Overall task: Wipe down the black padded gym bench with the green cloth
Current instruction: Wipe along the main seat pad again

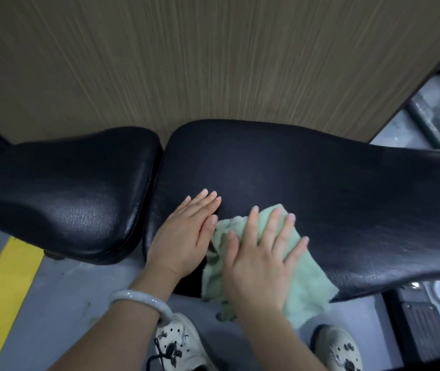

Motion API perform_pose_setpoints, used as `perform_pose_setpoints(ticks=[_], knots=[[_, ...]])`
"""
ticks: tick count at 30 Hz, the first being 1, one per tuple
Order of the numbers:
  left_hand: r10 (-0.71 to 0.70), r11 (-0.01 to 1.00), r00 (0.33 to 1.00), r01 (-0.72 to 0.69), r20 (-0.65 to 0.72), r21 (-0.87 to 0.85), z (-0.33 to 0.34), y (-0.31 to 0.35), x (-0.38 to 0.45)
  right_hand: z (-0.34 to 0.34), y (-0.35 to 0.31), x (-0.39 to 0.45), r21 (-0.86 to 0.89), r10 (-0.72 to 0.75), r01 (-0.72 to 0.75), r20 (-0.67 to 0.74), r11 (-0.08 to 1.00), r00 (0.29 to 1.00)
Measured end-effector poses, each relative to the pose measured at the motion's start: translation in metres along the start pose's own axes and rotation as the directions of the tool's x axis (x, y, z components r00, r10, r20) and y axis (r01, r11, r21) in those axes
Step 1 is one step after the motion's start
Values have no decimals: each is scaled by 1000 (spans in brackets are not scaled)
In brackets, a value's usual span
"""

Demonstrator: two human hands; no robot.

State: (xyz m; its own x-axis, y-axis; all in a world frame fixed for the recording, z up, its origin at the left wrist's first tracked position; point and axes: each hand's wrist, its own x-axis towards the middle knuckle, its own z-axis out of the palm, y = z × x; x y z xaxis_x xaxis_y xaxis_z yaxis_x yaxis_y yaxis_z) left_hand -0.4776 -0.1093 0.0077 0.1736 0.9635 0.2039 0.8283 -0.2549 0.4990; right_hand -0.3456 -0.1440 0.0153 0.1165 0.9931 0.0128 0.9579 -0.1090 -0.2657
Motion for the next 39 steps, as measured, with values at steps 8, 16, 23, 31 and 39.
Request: perform_pose_setpoints(ticks=[8, 16, 23, 31, 39], knots=[[-202, 979, 976, 201, -78, -10, -2, 34, -6, -50, 29, 55, 730, -145, 81, 24, 678, 989], [-238, 914, 962, 268, -134, 305, 41, 90, -25, -33, 84, 119, 68, -627, 629, 226, 774, 746], [-685, 628, 605, 773, -405, 93, 59, 93, -53, -30, 85, 112, -10, -618, 630, 178, 777, 765], [-907, 302, 51, 771, -418, -561, 99, 143, -15, -19, 85, 115, -142, -611, 636, 186, 758, 769], [-890, 288, -41, 723, -454, -628, 91, 124, -13, -4, 63, 104, -158, -581, 589, 96, 792, 808]])
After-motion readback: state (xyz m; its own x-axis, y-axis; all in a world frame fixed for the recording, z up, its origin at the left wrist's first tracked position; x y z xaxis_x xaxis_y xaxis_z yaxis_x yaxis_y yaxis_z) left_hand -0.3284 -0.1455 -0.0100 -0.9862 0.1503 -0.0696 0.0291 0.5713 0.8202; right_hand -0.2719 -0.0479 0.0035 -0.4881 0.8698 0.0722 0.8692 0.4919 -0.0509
